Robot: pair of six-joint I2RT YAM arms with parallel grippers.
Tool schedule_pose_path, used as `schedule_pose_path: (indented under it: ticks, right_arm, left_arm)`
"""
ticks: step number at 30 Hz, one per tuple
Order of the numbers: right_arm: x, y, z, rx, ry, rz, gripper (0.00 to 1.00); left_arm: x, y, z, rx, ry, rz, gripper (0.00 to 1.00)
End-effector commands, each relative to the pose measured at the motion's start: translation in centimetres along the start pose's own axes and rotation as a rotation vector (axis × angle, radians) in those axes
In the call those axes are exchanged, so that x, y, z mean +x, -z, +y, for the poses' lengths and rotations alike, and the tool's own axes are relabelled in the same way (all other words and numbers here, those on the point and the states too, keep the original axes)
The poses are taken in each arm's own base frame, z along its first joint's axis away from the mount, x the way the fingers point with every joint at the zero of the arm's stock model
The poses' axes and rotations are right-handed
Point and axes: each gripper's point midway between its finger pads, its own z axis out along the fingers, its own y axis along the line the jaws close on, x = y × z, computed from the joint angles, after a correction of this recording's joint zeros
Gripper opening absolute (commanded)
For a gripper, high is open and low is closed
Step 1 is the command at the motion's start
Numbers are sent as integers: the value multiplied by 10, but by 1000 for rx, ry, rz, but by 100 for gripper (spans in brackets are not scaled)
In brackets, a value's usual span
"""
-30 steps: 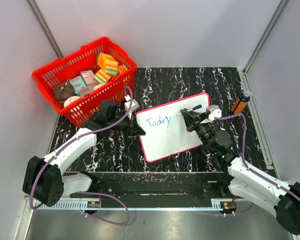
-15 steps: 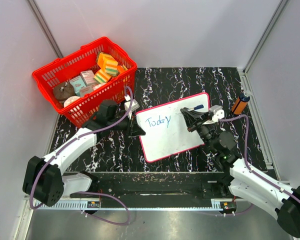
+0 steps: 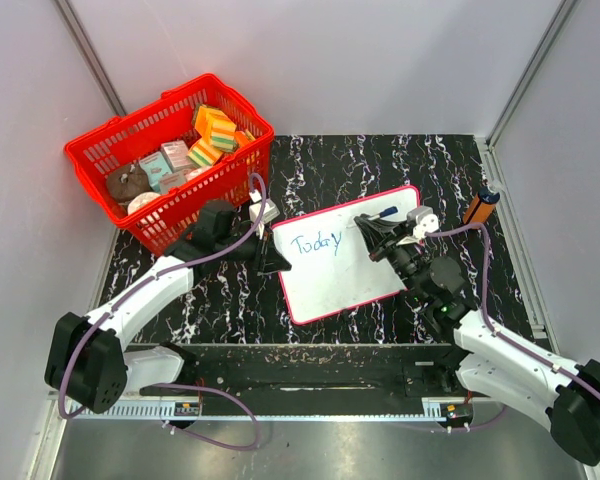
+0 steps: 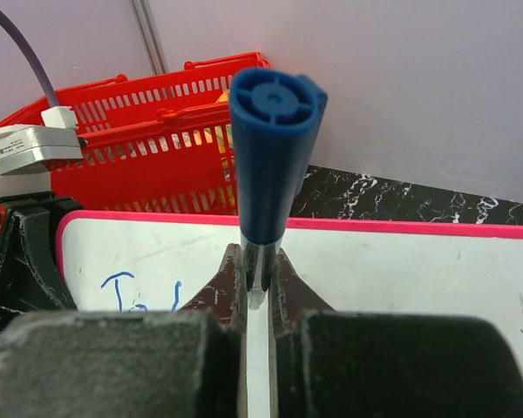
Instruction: Write a sentence on the whiteboard
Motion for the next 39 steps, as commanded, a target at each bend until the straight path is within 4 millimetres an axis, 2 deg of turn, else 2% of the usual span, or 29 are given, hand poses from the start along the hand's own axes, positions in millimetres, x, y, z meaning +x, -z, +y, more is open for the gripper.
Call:
schedule_pose_path:
  ticks: [1, 12, 24, 39]
  right_arm:
    - [-33, -7, 4, -11, -6, -104, 0]
    - [-26, -4, 3, -7, -22, -84, 0]
    - [-2, -8, -5, 25, -20, -45, 0]
    - [15, 1, -11, 48, -25, -17, 0]
  left_arm:
    - [42, 16, 90, -414, -175, 173, 0]
    - [44, 17, 91, -418, -172, 179, 0]
    - [43, 16, 89, -410, -173, 178, 0]
    - [44, 14, 90, -408, -175, 185, 0]
